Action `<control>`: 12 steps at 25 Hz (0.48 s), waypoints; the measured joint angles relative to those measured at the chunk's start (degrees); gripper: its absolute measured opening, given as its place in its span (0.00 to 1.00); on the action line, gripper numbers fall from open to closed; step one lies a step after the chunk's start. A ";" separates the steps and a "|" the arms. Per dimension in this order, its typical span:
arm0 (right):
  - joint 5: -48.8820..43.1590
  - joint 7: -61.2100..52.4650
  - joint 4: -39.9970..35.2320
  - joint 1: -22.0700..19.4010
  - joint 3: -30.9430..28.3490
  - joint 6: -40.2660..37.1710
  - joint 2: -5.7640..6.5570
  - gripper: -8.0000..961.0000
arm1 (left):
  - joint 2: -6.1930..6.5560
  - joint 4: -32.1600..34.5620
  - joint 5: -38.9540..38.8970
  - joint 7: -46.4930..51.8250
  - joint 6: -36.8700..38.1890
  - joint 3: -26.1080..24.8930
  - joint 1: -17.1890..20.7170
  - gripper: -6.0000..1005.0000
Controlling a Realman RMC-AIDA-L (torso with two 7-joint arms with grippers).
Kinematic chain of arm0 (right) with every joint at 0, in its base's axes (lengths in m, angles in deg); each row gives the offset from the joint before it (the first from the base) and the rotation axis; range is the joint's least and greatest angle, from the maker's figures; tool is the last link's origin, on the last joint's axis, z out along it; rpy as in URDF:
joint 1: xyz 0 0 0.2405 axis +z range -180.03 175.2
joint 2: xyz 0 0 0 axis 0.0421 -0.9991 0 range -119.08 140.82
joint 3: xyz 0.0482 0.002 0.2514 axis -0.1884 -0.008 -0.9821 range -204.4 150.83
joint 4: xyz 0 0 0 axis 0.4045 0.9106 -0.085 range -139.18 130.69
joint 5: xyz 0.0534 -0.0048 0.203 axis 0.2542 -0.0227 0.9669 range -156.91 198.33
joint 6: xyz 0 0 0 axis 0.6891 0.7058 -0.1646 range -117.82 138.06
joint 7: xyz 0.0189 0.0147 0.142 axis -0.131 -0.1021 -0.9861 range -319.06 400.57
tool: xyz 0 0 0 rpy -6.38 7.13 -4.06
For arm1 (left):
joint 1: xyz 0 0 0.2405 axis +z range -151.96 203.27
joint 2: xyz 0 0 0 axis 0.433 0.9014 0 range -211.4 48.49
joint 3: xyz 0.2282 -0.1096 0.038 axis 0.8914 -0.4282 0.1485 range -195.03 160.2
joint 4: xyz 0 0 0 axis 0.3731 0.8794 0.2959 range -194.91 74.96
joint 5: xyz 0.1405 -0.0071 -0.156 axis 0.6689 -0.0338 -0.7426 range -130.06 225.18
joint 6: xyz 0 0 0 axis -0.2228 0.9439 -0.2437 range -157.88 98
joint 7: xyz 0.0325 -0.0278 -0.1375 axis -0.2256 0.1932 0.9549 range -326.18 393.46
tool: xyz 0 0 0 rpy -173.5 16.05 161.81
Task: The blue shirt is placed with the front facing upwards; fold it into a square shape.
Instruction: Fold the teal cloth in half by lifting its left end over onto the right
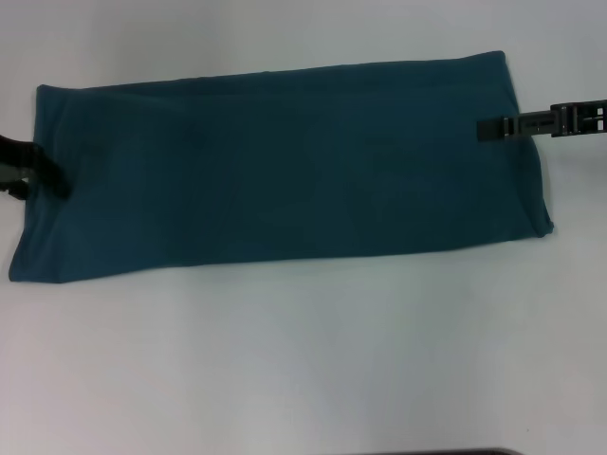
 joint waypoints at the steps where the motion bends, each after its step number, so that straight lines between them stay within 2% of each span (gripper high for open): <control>1: 0.00 0.00 0.00 0.00 0.00 -0.02 0.00 0.95 | 0.01 0.26 0.03 0.00 -0.04 0.03 -0.12 0.55; 12: 0.00 0.00 0.00 0.01 0.00 -0.05 -0.09 0.95 | -0.08 0.63 1.28 0.20 -0.53 0.10 -0.38 0.55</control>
